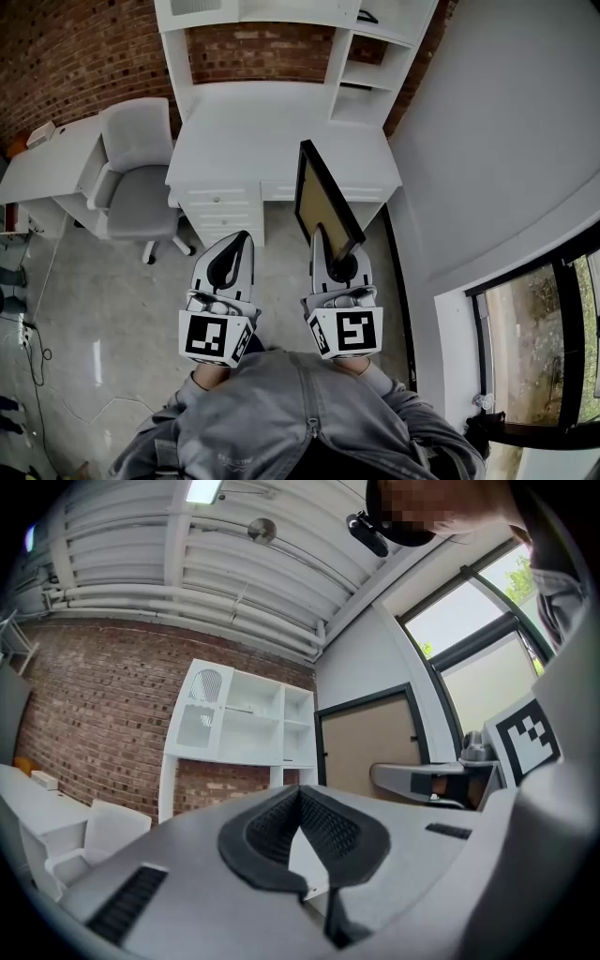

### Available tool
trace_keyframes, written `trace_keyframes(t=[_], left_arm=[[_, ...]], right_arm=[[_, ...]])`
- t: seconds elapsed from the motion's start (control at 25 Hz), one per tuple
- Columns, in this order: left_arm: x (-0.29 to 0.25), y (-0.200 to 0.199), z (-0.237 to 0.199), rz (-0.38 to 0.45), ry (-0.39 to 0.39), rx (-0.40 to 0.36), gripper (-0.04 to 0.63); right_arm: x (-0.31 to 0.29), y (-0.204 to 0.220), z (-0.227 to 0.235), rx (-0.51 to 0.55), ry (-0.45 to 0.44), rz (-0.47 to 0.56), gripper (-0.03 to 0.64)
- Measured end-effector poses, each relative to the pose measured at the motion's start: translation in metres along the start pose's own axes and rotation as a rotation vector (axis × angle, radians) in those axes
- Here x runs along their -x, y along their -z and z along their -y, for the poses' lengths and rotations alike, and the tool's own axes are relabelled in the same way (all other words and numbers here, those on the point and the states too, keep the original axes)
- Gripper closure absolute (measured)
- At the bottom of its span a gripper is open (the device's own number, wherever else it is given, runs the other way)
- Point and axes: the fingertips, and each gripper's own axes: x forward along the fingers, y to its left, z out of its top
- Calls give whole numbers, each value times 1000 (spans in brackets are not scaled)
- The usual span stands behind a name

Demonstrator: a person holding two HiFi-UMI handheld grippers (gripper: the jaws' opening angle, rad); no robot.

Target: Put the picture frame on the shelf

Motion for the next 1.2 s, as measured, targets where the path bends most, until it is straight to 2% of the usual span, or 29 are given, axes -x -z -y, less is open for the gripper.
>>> trace_keyframes(t=[0.32,0.6,0.92,1.2], left_arm=[[-23,9,-20,-8,9,5,589],[-61,17,-73,-3,39,8,589],[-120,20,-140,4,116,6,589],[-155,21,-183,8,197,2,589]], right_arm=[[-32,15,3,-16,-1,-12,584],[-95,27,-7,0,12,-11,583],[-180,39,-16,16,65,-12,583],[-227,46,-22,24,141,-11,584]])
